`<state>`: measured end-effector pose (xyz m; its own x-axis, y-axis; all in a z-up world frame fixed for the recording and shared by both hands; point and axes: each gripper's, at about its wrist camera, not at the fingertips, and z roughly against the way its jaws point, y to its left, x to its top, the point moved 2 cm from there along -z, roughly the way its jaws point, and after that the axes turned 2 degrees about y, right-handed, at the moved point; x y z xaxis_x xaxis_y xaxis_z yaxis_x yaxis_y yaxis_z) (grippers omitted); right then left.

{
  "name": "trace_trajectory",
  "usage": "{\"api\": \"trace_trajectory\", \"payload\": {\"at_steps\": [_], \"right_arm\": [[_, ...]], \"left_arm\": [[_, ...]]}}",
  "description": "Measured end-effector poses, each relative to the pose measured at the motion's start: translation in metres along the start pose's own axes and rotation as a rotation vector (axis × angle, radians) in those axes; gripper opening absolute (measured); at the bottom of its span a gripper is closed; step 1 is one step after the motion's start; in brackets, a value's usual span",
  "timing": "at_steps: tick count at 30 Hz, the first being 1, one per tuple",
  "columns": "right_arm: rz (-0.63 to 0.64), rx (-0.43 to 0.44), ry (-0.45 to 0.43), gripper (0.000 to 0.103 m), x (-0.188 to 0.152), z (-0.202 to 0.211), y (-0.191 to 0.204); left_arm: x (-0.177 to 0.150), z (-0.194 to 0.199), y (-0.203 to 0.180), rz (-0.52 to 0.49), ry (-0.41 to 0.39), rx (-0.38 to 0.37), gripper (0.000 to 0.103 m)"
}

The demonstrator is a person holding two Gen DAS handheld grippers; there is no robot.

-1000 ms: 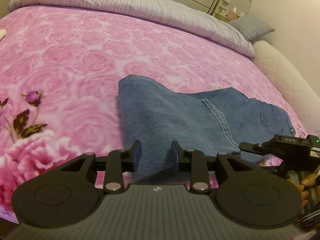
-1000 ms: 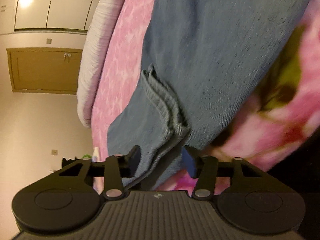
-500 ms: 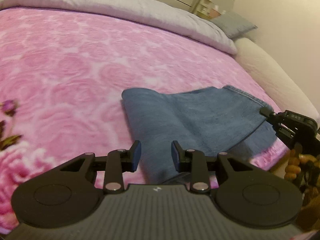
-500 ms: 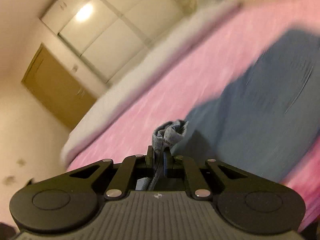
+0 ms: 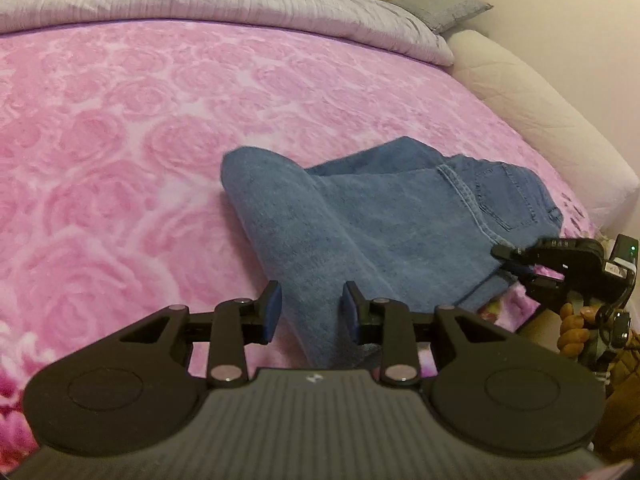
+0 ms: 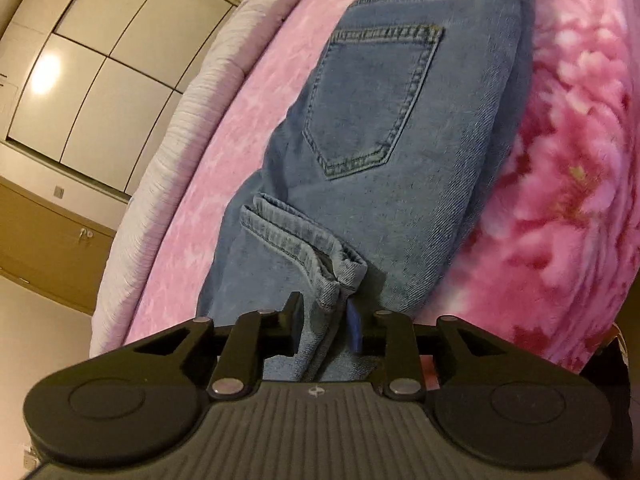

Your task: Fold clothes

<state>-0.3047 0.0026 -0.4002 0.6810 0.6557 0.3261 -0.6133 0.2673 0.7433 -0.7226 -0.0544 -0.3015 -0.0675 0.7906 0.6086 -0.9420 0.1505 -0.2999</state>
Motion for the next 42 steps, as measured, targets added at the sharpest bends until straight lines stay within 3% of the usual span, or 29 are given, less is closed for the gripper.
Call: {"api": "trace_trajectory", "payload": {"at_steps": [2, 4, 7, 10, 14, 18, 23, 25, 29, 31, 33, 35, 37, 39, 42], "right_arm": [[0.068, 0.024, -0.041, 0.01, 0.005, 0.005, 0.009], [0.18, 0.057, -0.131, 0.008, 0.011, 0.023, 0.028], [0.272, 0.033, -0.284, 0.008, 0.018, 0.057, 0.037], [0.152, -0.076, -0.255, 0.009, 0.039, 0.056, -0.002], [-0.075, -0.051, -0.16, 0.01, 0.046, 0.046, -0.059], [-0.039, -0.052, -0.161, 0.019, 0.046, 0.047, -0.056], [-0.003, -0.046, -0.14, 0.014, 0.054, 0.043, -0.057], [0.066, -0.043, -0.141, 0.011, 0.06, 0.042, -0.047], [0.291, 0.028, -0.248, 0.009, 0.069, 0.068, -0.012], [0.359, 0.018, -0.311, 0.009, 0.078, 0.082, -0.005], [0.326, -0.048, -0.292, 0.009, 0.094, 0.078, -0.021], [0.185, -0.124, -0.202, 0.009, 0.112, 0.058, -0.058], [0.065, -0.069, -0.164, 0.006, 0.113, 0.052, -0.088], [0.061, -0.051, -0.156, 0.006, 0.114, 0.053, -0.092], [0.125, -0.095, -0.15, 0.006, 0.113, 0.051, -0.083]], "left_arm": [[0.002, 0.004, -0.002, -0.008, -0.004, 0.001, 0.027], [0.003, 0.005, -0.006, -0.016, -0.003, -0.009, 0.027], [0.004, -0.001, -0.015, -0.033, 0.009, -0.031, 0.027], [0.004, -0.014, -0.027, -0.056, 0.042, -0.05, 0.027], [0.005, -0.033, -0.042, -0.108, 0.103, -0.048, 0.027], [0.005, -0.042, -0.048, -0.132, 0.119, -0.032, 0.027], [0.007, -0.052, -0.051, -0.146, 0.139, 0.001, 0.027], [0.009, -0.057, -0.055, -0.157, 0.147, 0.012, 0.027], [0.017, -0.06, -0.07, -0.197, 0.146, 0.01, 0.026], [0.021, -0.066, -0.079, -0.213, 0.147, -0.01, 0.026], [0.024, -0.077, -0.089, -0.23, 0.166, -0.005, 0.026], [0.026, -0.089, -0.099, -0.247, 0.186, 0.003, 0.026], [0.026, -0.097, -0.11, -0.283, 0.192, 0.03, 0.027], [0.025, -0.101, -0.111, -0.278, 0.197, 0.038, 0.028], [0.024, -0.105, -0.11, -0.266, 0.201, 0.046, 0.028]]}}
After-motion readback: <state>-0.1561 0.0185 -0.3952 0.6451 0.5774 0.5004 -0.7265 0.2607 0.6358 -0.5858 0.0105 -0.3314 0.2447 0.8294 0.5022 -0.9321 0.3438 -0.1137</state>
